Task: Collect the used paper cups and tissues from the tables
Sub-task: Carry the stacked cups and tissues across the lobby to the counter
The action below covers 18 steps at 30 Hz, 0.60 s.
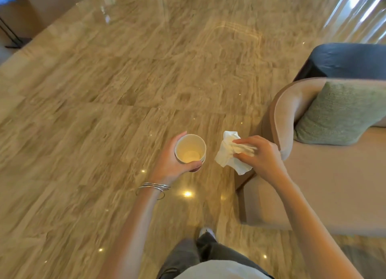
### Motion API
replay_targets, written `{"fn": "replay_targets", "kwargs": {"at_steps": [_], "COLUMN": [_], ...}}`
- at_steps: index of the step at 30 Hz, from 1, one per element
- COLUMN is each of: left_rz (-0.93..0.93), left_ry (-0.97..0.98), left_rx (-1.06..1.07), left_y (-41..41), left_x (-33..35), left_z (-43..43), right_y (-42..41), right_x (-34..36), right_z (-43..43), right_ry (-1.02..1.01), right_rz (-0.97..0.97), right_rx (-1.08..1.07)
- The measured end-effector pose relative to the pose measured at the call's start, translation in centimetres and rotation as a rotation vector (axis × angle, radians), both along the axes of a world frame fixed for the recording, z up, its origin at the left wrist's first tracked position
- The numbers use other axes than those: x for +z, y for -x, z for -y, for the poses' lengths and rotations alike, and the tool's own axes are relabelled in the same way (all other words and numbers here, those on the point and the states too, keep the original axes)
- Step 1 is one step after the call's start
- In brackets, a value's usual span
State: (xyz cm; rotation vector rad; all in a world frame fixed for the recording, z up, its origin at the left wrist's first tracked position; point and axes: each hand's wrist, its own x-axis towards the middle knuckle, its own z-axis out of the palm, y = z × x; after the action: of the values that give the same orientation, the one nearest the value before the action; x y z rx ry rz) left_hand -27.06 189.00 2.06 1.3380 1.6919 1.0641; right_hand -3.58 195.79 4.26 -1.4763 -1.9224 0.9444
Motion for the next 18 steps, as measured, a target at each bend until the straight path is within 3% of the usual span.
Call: {"fn": "replay_targets", "kwargs": {"at_steps": [18], "left_rz": [-0.047], "left_ry": [0.041], "left_rx": [-0.164], "left_y": [10.5], "left_x": [-0.9], "left_z": [-32.6], "right_y": [9.6], "right_x": [-2.0], "right_z": [-29.6], "right_ry": [0.034], "right_rz": [0.044], "right_rx": [-0.138]}}
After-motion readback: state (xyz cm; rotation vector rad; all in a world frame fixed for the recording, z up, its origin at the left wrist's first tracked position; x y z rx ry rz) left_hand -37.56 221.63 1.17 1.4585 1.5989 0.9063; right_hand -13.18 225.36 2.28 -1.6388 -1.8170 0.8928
